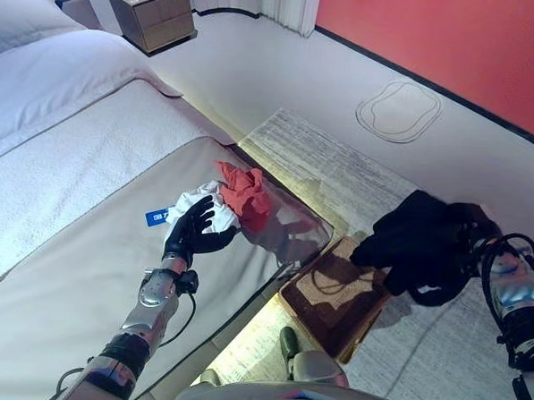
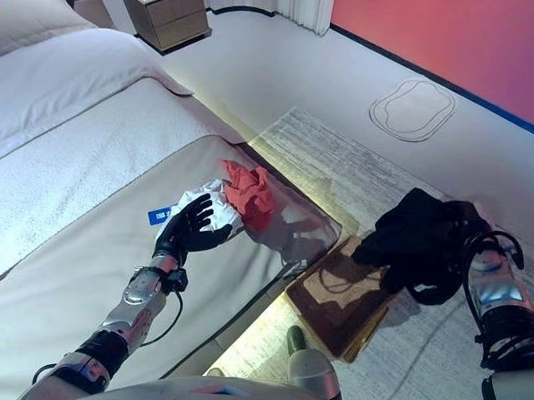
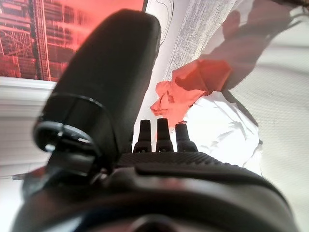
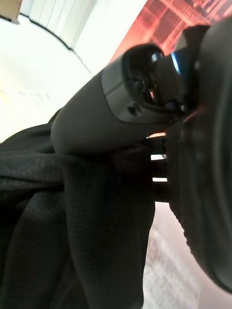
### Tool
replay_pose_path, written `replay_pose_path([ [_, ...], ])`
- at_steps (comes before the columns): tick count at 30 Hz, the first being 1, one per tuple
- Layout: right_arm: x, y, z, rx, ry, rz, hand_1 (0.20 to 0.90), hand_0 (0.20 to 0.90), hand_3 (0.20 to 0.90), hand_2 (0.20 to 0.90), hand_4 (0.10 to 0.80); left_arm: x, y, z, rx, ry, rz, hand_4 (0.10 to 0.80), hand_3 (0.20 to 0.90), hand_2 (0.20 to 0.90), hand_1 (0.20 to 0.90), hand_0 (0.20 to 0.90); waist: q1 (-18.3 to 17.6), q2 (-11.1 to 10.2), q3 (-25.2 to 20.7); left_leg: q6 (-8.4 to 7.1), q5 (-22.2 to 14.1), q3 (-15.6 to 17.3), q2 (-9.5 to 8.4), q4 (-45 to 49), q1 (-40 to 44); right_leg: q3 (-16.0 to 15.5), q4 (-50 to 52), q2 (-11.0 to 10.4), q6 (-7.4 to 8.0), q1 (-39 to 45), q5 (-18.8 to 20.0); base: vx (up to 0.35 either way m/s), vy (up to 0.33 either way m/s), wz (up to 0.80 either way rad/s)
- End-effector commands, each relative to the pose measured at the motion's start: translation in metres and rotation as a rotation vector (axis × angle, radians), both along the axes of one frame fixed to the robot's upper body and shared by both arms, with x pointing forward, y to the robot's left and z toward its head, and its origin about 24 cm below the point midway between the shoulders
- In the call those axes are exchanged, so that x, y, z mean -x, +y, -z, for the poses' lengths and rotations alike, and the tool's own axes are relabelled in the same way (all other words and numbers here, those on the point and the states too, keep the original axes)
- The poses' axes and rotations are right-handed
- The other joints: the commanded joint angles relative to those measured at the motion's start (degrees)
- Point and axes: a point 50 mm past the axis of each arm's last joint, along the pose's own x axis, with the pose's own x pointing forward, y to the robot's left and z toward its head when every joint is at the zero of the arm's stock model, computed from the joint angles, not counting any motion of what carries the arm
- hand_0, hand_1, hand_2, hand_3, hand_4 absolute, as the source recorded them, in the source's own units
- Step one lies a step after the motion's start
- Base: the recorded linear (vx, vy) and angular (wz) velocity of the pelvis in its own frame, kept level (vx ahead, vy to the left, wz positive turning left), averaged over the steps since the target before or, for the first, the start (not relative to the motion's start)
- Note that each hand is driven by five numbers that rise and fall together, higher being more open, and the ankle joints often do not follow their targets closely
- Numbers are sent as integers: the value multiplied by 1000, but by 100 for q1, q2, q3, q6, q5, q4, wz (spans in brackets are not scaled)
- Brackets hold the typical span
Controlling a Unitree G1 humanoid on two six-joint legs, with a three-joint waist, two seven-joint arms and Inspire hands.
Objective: Pick up the clothes from the bed and place them into the basket
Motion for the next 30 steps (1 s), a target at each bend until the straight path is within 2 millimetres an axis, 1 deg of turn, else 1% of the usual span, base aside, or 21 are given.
replay_pose_path([
  [1,-28,0,-41,90,-189,-52,300,300,200,300,100,-12,0,-14,-60,-95,53,800,900,900,900,900,226,-182,-494,-55,-456,-88,14,166,-226,-132,209,-91,188,33,-329,0,0,0],
  [4,-26,4,-24,74,-138,-52,300,300,200,300,100,-13,-2,-13,-62,-90,64,800,900,900,900,900,264,-143,-480,-58,-440,-98,4,131,-234,-183,197,-100,197,19,-322,-6,-18,4],
  [6,-25,6,-17,71,-112,-57,300,300,200,300,100,-12,-3,-11,-62,-86,68,800,900,900,900,900,284,-133,-479,-62,-429,-102,3,122,-244,-208,188,-106,199,16,-317,0,0,0],
  [7,-23,9,-8,68,-91,-60,300,300,200,300,100,-12,-4,-10,-60,-83,74,800,900,900,900,900,305,-121,-476,-65,-421,-109,2,118,-249,-229,189,-109,198,14,-318,2,-31,3],
  [9,-20,11,0,59,-71,-58,300,300,200,300,100,-11,-6,-9,-58,-79,82,800,900,900,900,900,337,-116,-479,-67,-414,-122,4,115,-259,-257,191,-115,201,11,-318,4,-32,2],
  [10,-18,13,8,49,-55,-54,300,300,200,300,100,-11,-7,-8,-53,-75,88,800,900,900,900,900,364,-109,-478,-65,-410,-141,4,113,-264,-280,195,-120,200,8,-321,0,0,0],
  [11,-18,13,8,49,-55,-54,300,300,200,300,100,-11,-7,-8,-53,-75,88,800,900,900,900,900,363,-109,-478,-65,-410,-141,3,113,-264,-280,196,-120,200,8,-321,0,0,0],
  [13,-15,16,17,38,-36,-52,300,300,200,300,100,-11,-8,-7,-48,-71,93,800,900,900,900,900,391,-106,-478,-66,-410,-166,-1,123,-280,-300,196,-127,206,9,-322,0,0,0],
  [14,-12,19,25,41,-9,-53,451,451,376,451,276,-11,-10,-6,-44,-70,95,800,900,900,900,900,413,-105,-479,-65,-405,-184,-3,119,-287,-307,195,-129,208,7,-321,9,-16,4],
  [15,-11,20,29,42,4,-51,764,764,741,764,641,-11,-10,-6,-43,-70,97,800,900,900,900,900,426,-105,-479,-63,-401,-195,-4,117,-292,-310,196,-130,209,3,-320,7,-15,7],
  [16,-9,22,34,40,23,-45,900,900,900,900,800,-11,-11,-6,-42,-69,99,800,900,900,900,900,447,-102,-477,-60,-398,-212,-5,117,-296,-317,198,-131,210,4,-319,2,-10,10],
  [24,4,32,60,12,93,-35,900,900,900,900,800,-11,-9,-4,-49,-61,109,800,900,900,900,900,571,-108,-477,-43,-387,-322,-9,127,-312,-389,214,-156,213,23,-324,5,-9,9],
  [30,6,36,64,25,99,-41,900,900,900,900,800,-12,-7,-5,-50,-72,102,800,900,900,900,900,618,-123,-453,-36,-382,-382,-12,136,-342,-412,229,-163,211,13,-330,0,-1,1],
])
